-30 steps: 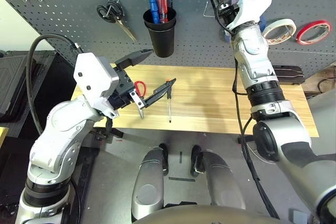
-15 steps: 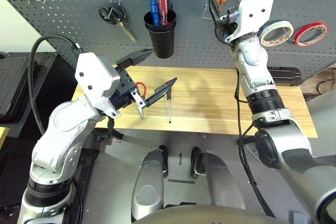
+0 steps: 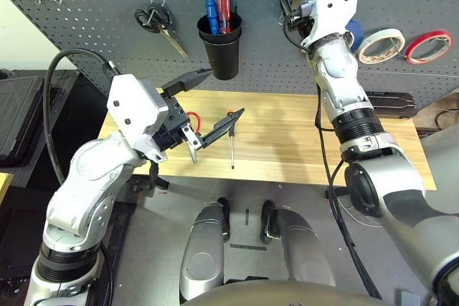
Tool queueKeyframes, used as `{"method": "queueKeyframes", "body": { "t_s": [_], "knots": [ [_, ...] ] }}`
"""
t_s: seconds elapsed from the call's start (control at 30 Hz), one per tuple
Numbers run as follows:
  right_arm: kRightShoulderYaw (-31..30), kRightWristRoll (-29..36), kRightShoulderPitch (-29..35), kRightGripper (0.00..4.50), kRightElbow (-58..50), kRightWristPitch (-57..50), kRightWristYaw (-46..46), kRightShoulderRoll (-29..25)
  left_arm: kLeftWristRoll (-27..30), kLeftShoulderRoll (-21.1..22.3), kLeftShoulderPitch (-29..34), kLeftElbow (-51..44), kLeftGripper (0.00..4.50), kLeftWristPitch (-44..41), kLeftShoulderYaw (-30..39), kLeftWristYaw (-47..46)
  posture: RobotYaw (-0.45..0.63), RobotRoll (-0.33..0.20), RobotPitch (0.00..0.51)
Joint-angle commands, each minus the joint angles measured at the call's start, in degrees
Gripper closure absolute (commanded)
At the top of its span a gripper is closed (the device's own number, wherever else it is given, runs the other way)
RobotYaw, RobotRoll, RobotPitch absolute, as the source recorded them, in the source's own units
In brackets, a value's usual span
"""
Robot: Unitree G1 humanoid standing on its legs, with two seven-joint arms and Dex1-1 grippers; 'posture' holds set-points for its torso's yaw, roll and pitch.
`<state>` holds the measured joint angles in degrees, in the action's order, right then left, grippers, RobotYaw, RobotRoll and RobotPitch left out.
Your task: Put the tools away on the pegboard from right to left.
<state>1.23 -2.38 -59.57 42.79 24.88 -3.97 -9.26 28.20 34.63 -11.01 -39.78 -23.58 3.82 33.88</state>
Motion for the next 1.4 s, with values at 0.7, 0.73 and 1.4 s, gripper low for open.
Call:
{"method": "queueKeyframes", "body": {
  "t_s": [0.7,0.73,1.4],
  "knots": [
    [0.1,0.9,13.4,0.04,-15.2,-1.8,-4.2,-2.8,-0.5,-0.1,1.1,-1.6,0.0,0.6,-0.7,0.1,0.24,0.0,0.225],
    [-0.3,1.1,15.7,0.04,-18.4,-2.5,-5.4,-3.6,-0.5,0.0,1.2,-1.6,0.0,0.6,-0.6,0.0,0.24,0.0,0.226],
    [-2.2,13.8,43.0,0.04,-49.5,-42.4,-36.6,-26.7,-5.5,-0.1,7.6,1.7,0.0,2.8,0.2,-1.5,0.22,0.0,0.258]
  ]
}}
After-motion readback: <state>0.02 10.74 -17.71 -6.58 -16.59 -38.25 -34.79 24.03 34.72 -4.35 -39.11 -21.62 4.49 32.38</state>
